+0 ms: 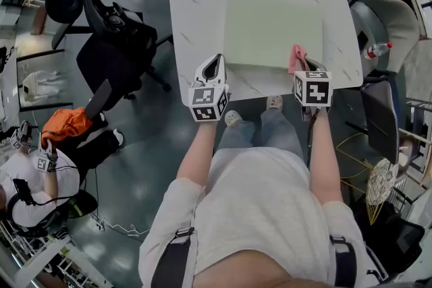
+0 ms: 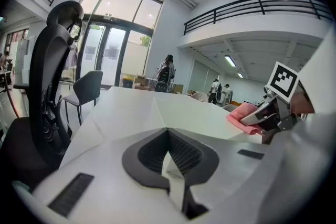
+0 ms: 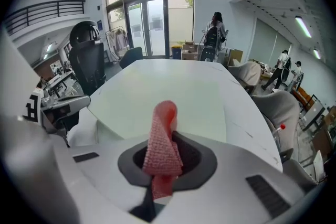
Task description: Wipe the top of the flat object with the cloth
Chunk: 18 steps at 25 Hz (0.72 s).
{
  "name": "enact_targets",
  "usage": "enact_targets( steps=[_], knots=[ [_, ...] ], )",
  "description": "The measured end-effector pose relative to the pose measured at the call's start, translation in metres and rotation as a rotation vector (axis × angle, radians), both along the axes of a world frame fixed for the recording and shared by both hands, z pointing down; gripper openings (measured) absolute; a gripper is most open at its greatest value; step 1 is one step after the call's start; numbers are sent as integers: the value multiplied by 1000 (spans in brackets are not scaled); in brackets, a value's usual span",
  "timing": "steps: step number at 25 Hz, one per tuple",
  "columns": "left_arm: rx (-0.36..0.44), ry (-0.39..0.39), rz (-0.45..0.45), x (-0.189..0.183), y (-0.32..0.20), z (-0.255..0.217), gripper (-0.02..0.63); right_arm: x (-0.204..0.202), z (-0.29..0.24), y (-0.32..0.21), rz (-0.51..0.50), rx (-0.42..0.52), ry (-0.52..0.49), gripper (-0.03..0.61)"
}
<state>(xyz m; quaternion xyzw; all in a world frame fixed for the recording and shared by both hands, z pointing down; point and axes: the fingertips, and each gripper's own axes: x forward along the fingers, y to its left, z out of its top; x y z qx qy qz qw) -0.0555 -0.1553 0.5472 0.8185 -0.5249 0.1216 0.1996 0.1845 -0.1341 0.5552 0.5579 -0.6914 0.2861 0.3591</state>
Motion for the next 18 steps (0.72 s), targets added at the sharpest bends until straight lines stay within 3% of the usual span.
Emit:
enact_targets(
  steps=[18],
  knots=[
    [-11, 43, 70, -1, -1, 0, 12, -105, 0, -19, -91, 19, -33, 26]
  ],
)
